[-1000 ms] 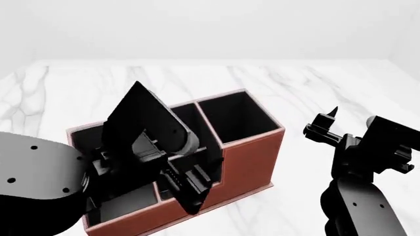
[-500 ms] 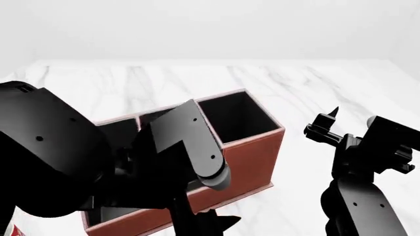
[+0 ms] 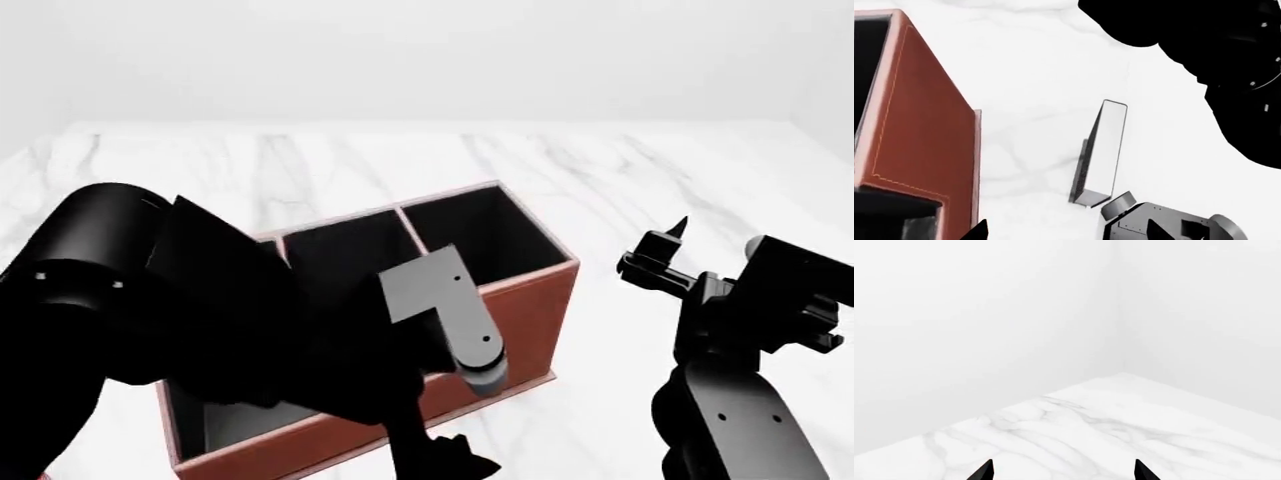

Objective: Pick up the book and place it in the left compartment of the caddy.

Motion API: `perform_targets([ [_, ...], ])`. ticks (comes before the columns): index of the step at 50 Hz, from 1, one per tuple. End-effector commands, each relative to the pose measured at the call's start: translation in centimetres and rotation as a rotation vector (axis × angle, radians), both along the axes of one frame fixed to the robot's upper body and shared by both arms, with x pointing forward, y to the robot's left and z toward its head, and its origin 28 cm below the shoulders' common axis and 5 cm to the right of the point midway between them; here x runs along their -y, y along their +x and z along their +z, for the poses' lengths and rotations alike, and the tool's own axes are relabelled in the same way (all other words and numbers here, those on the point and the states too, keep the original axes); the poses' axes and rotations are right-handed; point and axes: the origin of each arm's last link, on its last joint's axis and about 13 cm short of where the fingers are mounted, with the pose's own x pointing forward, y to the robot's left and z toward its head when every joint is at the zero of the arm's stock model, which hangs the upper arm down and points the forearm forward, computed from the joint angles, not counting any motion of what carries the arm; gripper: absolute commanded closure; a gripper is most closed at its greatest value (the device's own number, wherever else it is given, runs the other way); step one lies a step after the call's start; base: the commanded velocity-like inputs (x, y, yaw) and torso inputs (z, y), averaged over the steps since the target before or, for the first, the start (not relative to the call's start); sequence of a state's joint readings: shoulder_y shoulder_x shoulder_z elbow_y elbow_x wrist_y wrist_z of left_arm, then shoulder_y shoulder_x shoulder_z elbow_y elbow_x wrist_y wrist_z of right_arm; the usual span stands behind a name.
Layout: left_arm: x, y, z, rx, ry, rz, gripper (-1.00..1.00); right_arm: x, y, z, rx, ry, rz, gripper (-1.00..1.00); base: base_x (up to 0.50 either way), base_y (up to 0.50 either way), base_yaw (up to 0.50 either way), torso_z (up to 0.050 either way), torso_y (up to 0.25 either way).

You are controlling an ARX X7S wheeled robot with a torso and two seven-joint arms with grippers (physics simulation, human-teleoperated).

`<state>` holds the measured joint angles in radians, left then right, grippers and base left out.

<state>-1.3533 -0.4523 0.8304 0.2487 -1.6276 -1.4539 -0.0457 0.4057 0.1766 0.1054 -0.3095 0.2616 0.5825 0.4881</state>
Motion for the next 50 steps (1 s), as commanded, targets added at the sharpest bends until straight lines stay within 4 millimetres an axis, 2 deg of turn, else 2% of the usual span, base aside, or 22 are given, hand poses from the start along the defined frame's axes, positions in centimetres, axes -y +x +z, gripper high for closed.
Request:
perform_targets([
  [1,0.6,1.2,-1.2,-0.010,0.026,-0.036,-1.00,-0.1,0.0,0.0,0.000,-0.001,0.003,-1.00,0.00,0.00,0.00,0.000,0.000],
  [9,1.2,1.2,-1.7,-0.029,0.037,-0.061,-1.00,0.0,0.1,0.0,-0.002,0.001,0.001,-1.00,0.00,0.00,0.00,0.000,0.000],
  [15,1.9,0.3,-2.3,-0.050,0.040,-0.118,-1.00,0.0,0.1,-0.1,-0.003,-0.001,0.000,-1.00,0.00,0.00,0.00,0.000,0.000],
  [24,2.5,-0.1,-2.8,-0.055,0.043,-0.154,-1.00,-0.2,0.1,-0.1,-0.004,-0.006,0.006,-1.00,0.00,0.00,0.00,0.000,0.000],
  [44,3.2,1.2,-4.8,-0.105,0.068,-0.143,-1.00,-0.2,0.0,-0.1,-0.003,-0.006,0.012,-1.00,0.00,0.00,0.00,0.000,0.000],
  [50,3.7,0.9,-5.2,-0.084,-0.017,-0.276,-1.00,-0.3,0.1,-0.1,-0.004,-0.007,0.012,-1.00,0.00,0.00,0.00,0.000,0.000],
])
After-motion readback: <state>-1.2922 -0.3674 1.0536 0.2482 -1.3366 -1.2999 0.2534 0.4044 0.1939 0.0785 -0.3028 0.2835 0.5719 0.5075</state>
